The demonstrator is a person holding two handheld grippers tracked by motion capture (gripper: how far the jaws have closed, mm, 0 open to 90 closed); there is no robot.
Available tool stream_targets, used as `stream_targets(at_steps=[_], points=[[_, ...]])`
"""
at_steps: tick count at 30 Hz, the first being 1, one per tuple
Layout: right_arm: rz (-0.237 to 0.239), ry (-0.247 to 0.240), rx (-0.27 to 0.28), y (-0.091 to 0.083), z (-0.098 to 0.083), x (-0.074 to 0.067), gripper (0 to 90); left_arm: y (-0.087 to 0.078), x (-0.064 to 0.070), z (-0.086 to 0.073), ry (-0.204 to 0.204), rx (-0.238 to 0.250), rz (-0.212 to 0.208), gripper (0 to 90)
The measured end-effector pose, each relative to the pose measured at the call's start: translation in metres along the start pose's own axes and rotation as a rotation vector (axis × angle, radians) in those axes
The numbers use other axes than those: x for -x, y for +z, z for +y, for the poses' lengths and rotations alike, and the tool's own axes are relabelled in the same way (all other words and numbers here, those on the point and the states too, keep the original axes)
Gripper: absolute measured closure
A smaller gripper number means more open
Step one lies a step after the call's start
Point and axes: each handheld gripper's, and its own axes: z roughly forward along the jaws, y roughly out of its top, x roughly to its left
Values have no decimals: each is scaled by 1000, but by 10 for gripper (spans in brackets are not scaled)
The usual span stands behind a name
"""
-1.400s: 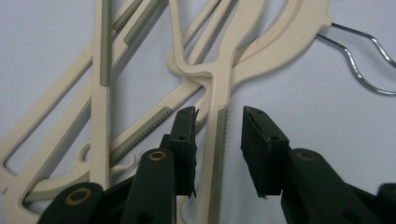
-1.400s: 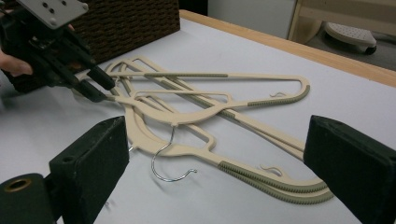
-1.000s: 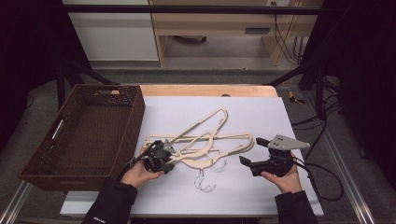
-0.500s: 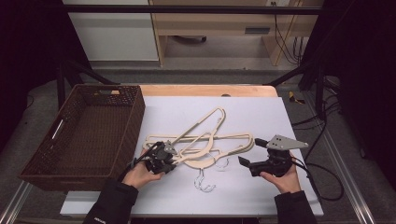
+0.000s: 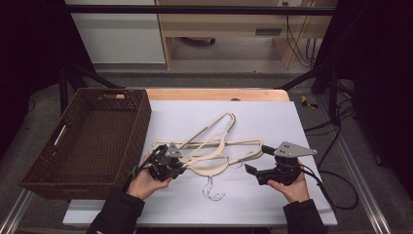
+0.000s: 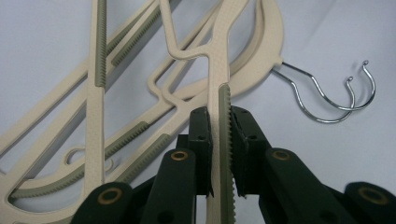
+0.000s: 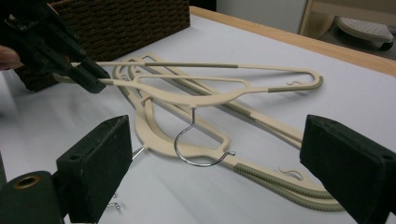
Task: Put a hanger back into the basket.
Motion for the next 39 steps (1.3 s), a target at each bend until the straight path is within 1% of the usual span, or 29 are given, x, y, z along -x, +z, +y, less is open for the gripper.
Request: stream_targets(at_steps=[5, 6, 8, 9, 10, 13, 14, 15, 17, 18, 19, 20, 22, 23, 24, 25, 26, 27, 30, 31, 32, 33, 35, 36, 39], points=[[5, -8, -26, 8, -3, -2, 94, -8, 1, 2, -28, 42, 3, 793], [5, -8, -26, 8, -3, -2, 94, -10, 0, 3, -26, 46, 6, 793], [8, -6, -30, 12, -5, -3, 95, -15, 0, 4, -38, 70, 4, 793], [15, -1, -43, 16, -7, -4, 95, -17, 0, 4, -42, 79, 6, 794], [15, -1, -43, 16, -7, -4, 95, -20, 1, 4, -46, 87, 3, 794], [24, -8, -71, 26, -11, -7, 100, -27, 2, 6, -52, 117, -1, 795], [24, -8, -71, 26, -11, -7, 100, -27, 2, 6, -52, 117, -1, 796], [32, -4, -73, 31, -13, -9, 116, -30, 3, 7, -55, 132, 2, 796], [31, 1, -70, 32, -13, -10, 125, -32, 4, 7, -56, 138, 1, 797], [34, 5, -57, 34, -14, -10, 140, -33, 5, 8, -56, 145, 2, 797], [35, 18, -42, 36, -14, -10, 157, -34, 6, 8, -55, 145, 2, 798], [41, 27, -29, 38, -13, -11, 177, -35, 7, 9, -52, 151, 4, 799], [42, 26, -6, 43, -12, -12, 219, -35, 10, 10, -45, 150, 2, 799], [37, 17, 6, 47, -10, -13, 249, -35, 11, 10, -43, 148, -1, 799], [40, 21, 12, 49, -9, -14, 267, -35, 12, 10, -39, 145, 0, 800], [38, 19, 27, 55, -7, -14, 324, -35, 12, 10, -39, 145, 1, 800], [36, 16, 36, 59, -5, -15, 359, -35, 13, 10, -38, 144, 0, 800], [36, 16, 36, 59, -5, -15, 359, -35, 13, 10, -38, 144, -1, 800], [37, 29, 64, 67, -1, -15, 478, -35, 12, 8, -44, 138, -4, 800], [40, 41, 79, 72, 0, -16, 561, -34, 12, 7, -45, 135, -7, 801], [40, 41, 79, 72, 0, -16, 561, -34, 12, 7, -45, 132, -8, 801], [35, 44, 84, 72, 1, -16, 593, -33, 12, 7, -41, 127, -11, 800], [43, 54, 95, 73, 1, -15, 663, -32, 13, 6, -42, 123, -13, 800], [37, 56, 101, 73, 1, -14, 717, -32, 13, 5, -42, 122, -13, 800], [43, 49, 106, 72, 1, -15, 794, -31, 14, 4, -43, 118, -15, 800]])
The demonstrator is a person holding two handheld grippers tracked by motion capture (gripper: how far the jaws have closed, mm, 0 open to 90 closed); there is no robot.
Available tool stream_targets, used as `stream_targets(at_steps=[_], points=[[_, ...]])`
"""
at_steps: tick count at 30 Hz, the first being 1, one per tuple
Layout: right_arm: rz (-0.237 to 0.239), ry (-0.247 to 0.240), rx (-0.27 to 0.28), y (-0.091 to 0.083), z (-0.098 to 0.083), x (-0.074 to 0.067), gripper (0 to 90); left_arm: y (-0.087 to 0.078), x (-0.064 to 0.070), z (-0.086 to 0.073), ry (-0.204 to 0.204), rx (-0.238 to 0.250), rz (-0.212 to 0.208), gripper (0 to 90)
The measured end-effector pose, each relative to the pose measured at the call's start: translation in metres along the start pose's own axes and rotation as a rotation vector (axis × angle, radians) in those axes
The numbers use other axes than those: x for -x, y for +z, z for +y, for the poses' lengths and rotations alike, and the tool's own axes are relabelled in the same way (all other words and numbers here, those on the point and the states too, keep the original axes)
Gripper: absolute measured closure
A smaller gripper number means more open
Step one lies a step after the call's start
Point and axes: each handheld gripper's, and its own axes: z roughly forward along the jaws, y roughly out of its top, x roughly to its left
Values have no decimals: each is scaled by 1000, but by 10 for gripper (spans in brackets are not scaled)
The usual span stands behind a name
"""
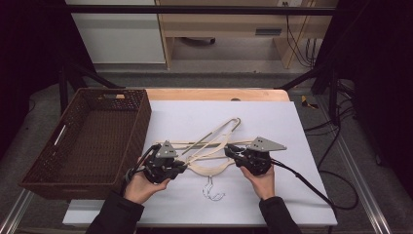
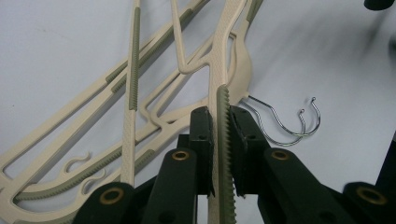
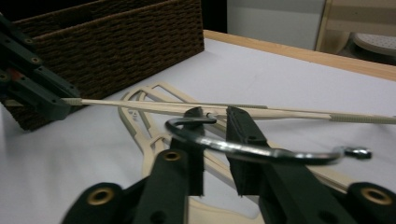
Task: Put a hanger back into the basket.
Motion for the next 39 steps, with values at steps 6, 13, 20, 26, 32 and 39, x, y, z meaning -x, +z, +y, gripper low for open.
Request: stream_targets(at_steps=[6, 13, 20, 26, 32, 39], points=[[10, -12, -1, 0, -1, -2, 882, 2, 0, -2, -1, -16, -2, 800], [6, -9, 0, 0, -1, -3, 886, 3, 4, 0, 27, -6, 27, 721], [15, -7, -13, 2, -2, -4, 887, 0, 13, 18, 77, 97, 109, 423], [22, -9, -7, 0, -1, -4, 887, 31, 26, 34, 131, 32, 119, 360], [20, -11, -5, 0, 0, -4, 887, 63, 40, 44, 162, -37, 132, 400], [24, -12, -1, -2, 1, -5, 886, 71, 48, 48, 136, -49, 169, 665]])
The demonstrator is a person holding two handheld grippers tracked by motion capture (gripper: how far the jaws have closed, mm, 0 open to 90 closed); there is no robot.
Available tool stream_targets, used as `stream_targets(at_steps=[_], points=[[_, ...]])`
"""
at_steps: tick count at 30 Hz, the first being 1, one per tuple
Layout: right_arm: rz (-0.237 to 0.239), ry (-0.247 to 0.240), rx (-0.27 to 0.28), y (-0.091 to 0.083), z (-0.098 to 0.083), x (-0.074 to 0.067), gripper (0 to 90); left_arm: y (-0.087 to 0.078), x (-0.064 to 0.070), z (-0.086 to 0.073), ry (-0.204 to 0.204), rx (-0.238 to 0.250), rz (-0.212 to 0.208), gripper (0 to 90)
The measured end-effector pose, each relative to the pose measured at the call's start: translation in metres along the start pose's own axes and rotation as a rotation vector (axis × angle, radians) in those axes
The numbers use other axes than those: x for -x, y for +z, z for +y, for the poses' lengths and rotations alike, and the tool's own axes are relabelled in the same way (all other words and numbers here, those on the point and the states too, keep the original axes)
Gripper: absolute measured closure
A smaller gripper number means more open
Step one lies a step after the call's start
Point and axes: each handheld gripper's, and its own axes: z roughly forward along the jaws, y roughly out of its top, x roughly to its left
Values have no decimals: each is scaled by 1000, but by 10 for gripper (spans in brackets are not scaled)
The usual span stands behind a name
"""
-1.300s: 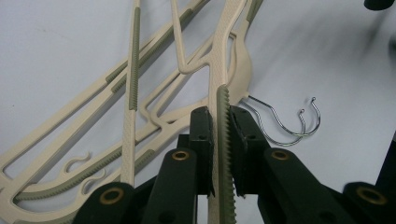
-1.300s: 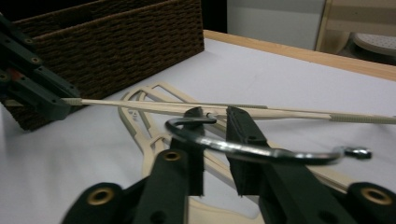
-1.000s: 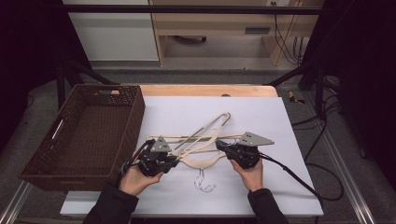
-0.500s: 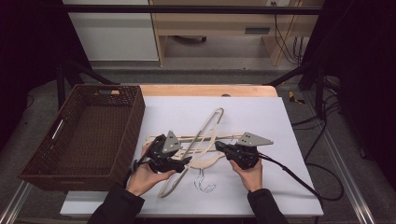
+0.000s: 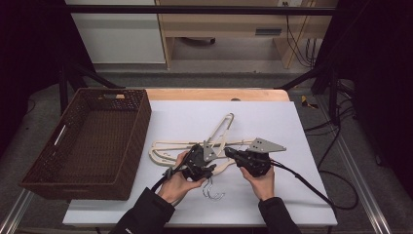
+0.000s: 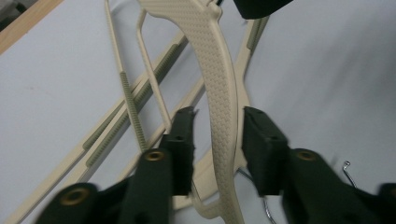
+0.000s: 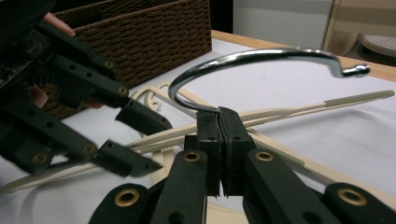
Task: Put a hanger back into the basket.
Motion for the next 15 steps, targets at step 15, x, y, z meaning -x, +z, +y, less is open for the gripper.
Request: stream_targets(at_steps=[15], points=[[-6, -32, -4, -19, 8, -1, 668, -38, -31, -15, -64, 81, 116, 864]])
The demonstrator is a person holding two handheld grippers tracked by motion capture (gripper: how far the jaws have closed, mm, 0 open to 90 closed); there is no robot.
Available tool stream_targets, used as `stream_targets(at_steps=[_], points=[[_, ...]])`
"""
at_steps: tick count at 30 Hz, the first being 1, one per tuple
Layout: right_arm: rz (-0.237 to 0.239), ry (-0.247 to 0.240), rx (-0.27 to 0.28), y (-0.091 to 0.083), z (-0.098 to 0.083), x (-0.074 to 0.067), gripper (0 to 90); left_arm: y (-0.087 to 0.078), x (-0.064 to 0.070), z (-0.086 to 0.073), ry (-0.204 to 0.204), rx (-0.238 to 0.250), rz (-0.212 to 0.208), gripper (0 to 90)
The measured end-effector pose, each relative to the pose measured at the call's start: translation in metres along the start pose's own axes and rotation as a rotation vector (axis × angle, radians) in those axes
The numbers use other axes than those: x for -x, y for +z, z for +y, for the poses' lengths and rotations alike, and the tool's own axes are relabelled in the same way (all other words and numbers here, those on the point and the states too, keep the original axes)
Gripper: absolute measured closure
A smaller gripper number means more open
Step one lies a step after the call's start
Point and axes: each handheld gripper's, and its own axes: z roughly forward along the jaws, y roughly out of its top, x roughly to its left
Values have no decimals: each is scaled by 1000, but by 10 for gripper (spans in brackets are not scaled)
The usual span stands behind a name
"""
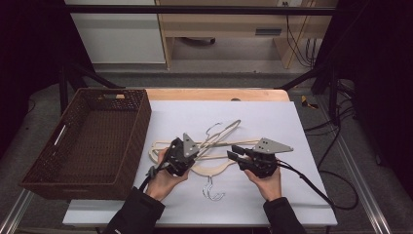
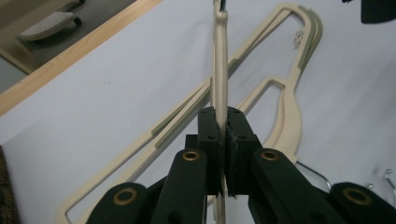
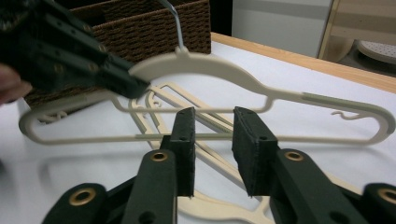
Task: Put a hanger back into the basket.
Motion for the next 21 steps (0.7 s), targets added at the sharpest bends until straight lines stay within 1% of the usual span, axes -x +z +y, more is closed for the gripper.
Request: stream_targets(at_steps=[1, 2, 3, 4, 7, 8, 9, 10, 11, 12, 15, 16, 17, 18, 21], points=[[0, 0, 0, 0, 0, 0, 668, -3, -5, -1, -22, 17, -17, 864], [-1, 8, 1, -5, 1, 2, 620, -7, -10, -2, -34, 28, -22, 865], [-4, 13, 4, -8, 2, 3, 590, -13, -18, -4, -45, 37, -27, 865], [-4, 13, 4, -8, 2, 3, 590, -13, -18, -4, -45, 37, -27, 865], [-8, 29, 12, -19, 3, 7, 500, -25, -28, -7, -73, 66, -44, 865], [-12, 28, 12, -23, 4, 9, 474, -29, -31, -7, -82, 76, -54, 865], [-22, 35, 12, -33, 3, 11, 418, -35, -35, -7, -89, 89, -66, 865], [-22, 35, 12, -33, 3, 11, 418, -39, -37, -7, -93, 97, -73, 865], [-32, 39, 12, -41, 1, 14, 378, -44, -40, -6, -101, 113, -81, 865], [-32, 39, 12, -41, 1, 14, 378, -50, -43, -6, -95, 118, -90, 865], [-56, 47, 18, -56, -2, 19, 346, -70, -52, -3, -107, 164, -119, 865], [-67, 60, 30, -61, -2, 23, 339, -76, -55, -2, -106, 173, -130, 865], [-72, 75, 43, -65, -2, 25, 328, -81, -57, -1, -99, 179, -135, 865], [-73, 79, 48, -68, -2, 27, 319, -86, -61, 0, -96, 186, -141, 865], [-97, 91, 64, -77, -2, 30, 275, -102, -71, 3, -71, 194, -155, 865]])
